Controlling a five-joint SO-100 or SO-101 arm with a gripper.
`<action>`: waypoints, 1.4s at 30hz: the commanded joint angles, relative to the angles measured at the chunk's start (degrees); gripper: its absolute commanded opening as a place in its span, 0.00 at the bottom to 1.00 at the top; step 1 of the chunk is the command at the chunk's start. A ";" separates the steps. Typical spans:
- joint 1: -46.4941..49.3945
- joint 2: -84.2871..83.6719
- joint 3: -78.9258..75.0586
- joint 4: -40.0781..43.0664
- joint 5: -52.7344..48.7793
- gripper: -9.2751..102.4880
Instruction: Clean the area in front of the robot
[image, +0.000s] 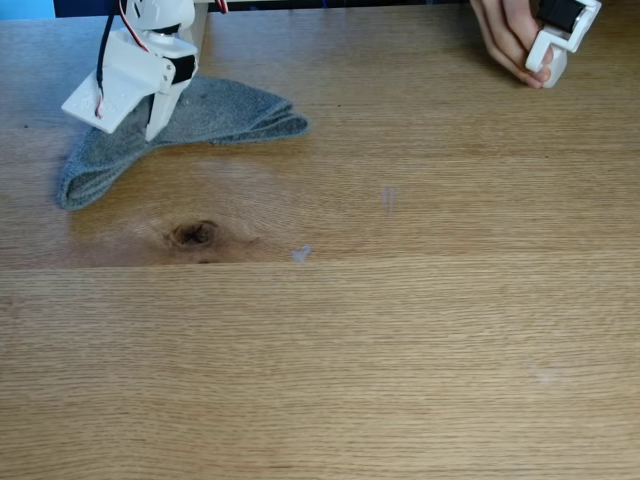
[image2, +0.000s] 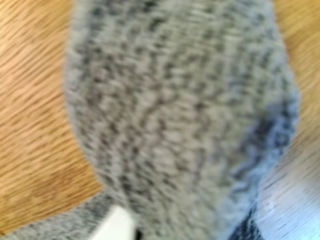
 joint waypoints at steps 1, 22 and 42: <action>0.53 1.14 -1.67 1.23 0.53 0.08; -32.43 55.99 -1.76 42.89 12.04 0.08; -63.46 21.80 -1.76 16.17 23.29 0.08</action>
